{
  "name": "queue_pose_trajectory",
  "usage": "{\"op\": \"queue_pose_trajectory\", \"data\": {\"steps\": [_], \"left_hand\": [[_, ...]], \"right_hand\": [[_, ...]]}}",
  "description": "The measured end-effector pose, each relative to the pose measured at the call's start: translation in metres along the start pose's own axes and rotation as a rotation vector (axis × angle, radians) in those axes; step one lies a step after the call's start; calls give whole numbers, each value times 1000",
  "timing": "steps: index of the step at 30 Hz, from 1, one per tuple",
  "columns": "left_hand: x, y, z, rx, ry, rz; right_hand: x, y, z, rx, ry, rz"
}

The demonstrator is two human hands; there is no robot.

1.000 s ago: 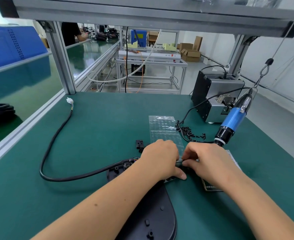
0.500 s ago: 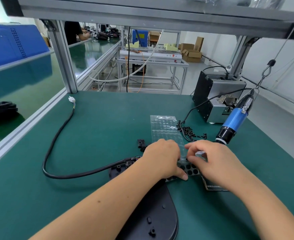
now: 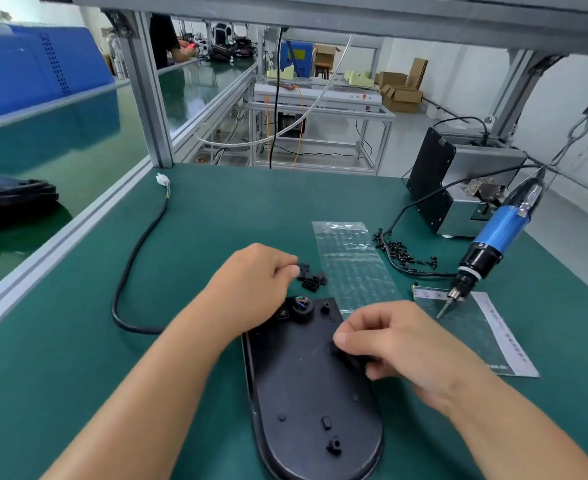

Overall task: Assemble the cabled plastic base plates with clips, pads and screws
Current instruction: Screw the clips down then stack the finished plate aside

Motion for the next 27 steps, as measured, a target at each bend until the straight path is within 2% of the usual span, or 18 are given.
{"op": "queue_pose_trajectory", "data": {"steps": [4,13,23,27], "left_hand": [[-9,-5,13,112,51,27],[-10,-12,14,91,51,42],[-10,-13,15,92,59,54],[-8,-11,17,88,59,40]], "right_hand": [[0,-1,1,31,-19,4],[2,-3,2,95,35,47],[7,-8,7,217,219,168],[11,-10,7,227,244,132]]}}
Point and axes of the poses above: each hand's wrist, its own z-axis away from the middle knuckle, its own y-axis out of the back of the hand, x = y × z, the point moved 2 cm from there along -z, towards the middle knuckle, and after that the axes turned 11 degrees about x, right-handed, at the moved point
